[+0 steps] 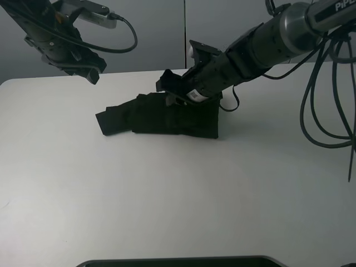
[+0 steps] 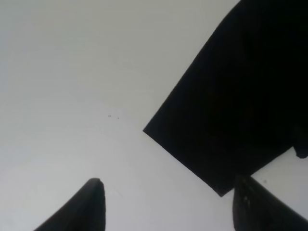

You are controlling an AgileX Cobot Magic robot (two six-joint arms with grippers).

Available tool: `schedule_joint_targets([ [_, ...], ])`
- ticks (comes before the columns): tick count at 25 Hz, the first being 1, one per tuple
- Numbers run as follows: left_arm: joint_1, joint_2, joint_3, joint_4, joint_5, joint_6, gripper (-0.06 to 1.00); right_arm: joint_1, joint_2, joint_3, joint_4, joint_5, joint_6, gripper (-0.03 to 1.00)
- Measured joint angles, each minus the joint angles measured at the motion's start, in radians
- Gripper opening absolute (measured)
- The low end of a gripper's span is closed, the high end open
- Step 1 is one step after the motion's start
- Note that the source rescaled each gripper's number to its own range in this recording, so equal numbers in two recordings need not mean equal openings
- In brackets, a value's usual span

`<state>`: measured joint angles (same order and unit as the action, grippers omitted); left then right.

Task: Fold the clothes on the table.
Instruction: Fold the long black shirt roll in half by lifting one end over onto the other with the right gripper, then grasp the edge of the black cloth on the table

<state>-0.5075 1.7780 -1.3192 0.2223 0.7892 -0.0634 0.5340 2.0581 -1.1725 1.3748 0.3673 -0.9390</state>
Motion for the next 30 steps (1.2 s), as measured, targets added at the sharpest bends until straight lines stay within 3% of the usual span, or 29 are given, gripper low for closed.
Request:
schedule_joint_targets([
  [3,0.0,0.0,0.0,0.0,-0.002,0.0,0.76,0.0,0.0,0.0,0.226,0.099,-0.209,0.66],
  [5,0.0,0.0,0.0,-0.002,-0.002,0.0,0.76,0.0,0.0,0.0,0.319,0.184,-0.326,0.77],
  [9,0.0,0.0,0.0,-0.017,-0.004,0.0,0.76,0.004,0.0,-0.029,0.362,0.331,-0.435,0.78],
  [14,-0.001,-0.009,0.0,-0.089,-0.004,0.078,0.76,0.004,0.0,-0.036,0.356,0.328,-0.472,0.77],
  [17,-0.015,-0.02,0.0,-0.235,-0.015,0.218,0.76,0.004,0.0,-0.037,0.244,0.266,-0.463,0.77],
  [21,-0.058,-0.023,0.0,-0.431,-0.056,0.388,0.76,0.004,-0.007,-0.037,-0.019,0.131,-0.322,0.77],
  [23,-0.077,-0.023,0.0,-0.465,-0.096,0.417,0.75,0.004,-0.028,-0.037,-0.17,0.063,-0.213,0.77],
  [26,-0.101,-0.021,0.0,-0.483,-0.135,0.438,0.64,0.004,-0.086,-0.037,-0.379,-0.014,-0.04,0.77],
  [30,-0.113,0.015,0.0,-0.504,-0.148,0.459,0.54,0.002,-0.17,-0.037,-0.671,-0.049,0.212,0.77],
])
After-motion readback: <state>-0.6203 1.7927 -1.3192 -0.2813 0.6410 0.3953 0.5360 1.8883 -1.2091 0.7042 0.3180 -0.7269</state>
